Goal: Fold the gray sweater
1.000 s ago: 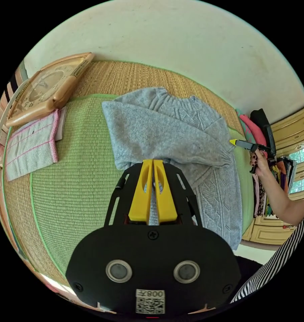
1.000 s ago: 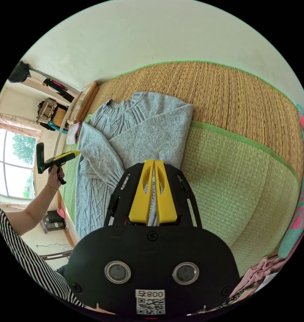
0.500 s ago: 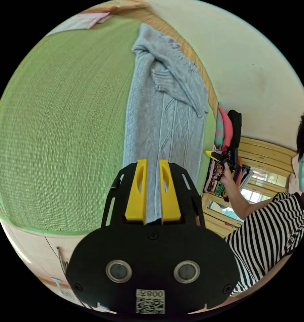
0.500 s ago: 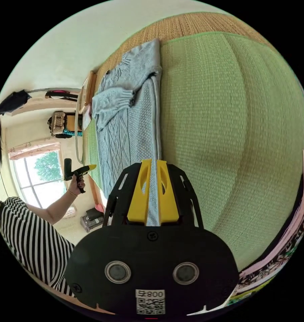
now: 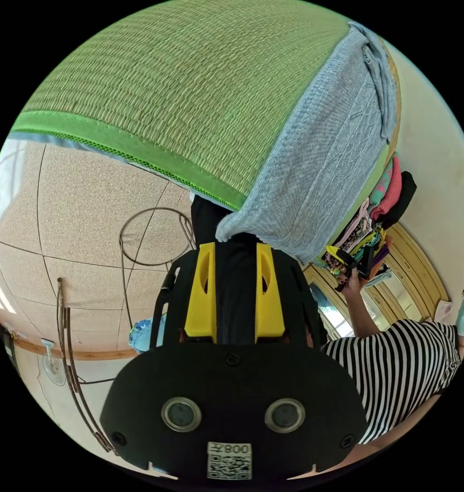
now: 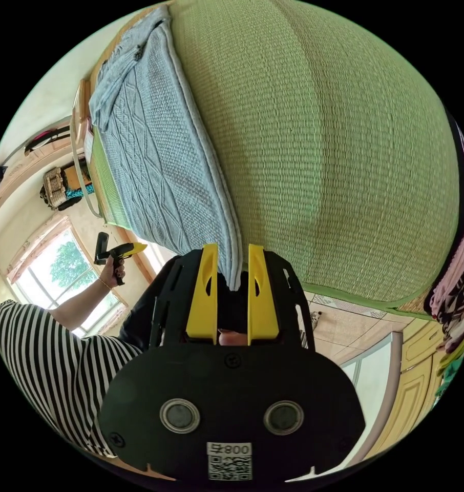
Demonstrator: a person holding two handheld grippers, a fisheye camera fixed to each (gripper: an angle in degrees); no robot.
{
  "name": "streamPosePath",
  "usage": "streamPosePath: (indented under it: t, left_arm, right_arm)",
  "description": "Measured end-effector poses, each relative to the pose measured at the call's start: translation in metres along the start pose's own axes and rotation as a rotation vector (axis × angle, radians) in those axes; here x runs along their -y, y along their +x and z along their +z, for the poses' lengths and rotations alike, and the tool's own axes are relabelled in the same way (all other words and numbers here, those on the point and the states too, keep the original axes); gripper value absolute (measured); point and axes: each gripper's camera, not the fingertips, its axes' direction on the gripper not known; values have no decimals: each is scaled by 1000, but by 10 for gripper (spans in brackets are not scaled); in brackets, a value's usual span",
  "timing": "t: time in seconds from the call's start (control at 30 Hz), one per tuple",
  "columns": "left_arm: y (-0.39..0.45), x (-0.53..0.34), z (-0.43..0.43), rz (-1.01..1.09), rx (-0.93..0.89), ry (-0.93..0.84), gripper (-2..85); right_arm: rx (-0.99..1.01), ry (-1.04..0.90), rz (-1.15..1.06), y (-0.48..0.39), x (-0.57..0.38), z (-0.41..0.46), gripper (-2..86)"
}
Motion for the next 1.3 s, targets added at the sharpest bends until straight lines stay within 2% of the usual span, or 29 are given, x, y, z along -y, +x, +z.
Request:
streamPosePath:
  t: [0.53, 0.73, 0.97, 1.3]
  left_arm:
    - [-4, 75, 81, 50, 91, -99, 118]
    - [-1, 94, 102, 95, 81, -87, 66]
    - [-2, 78, 110, 112, 63, -72, 33]
    - [3, 32, 79, 173, -40, -23, 22]
  right_arm:
    - [87, -100, 113, 16, -27, 81, 87]
    - [95, -103, 99, 15, -24, 92, 60]
    - [76, -132, 57, 9, -29, 89, 37]
    - [158, -136, -48, 1, -49, 41, 27]
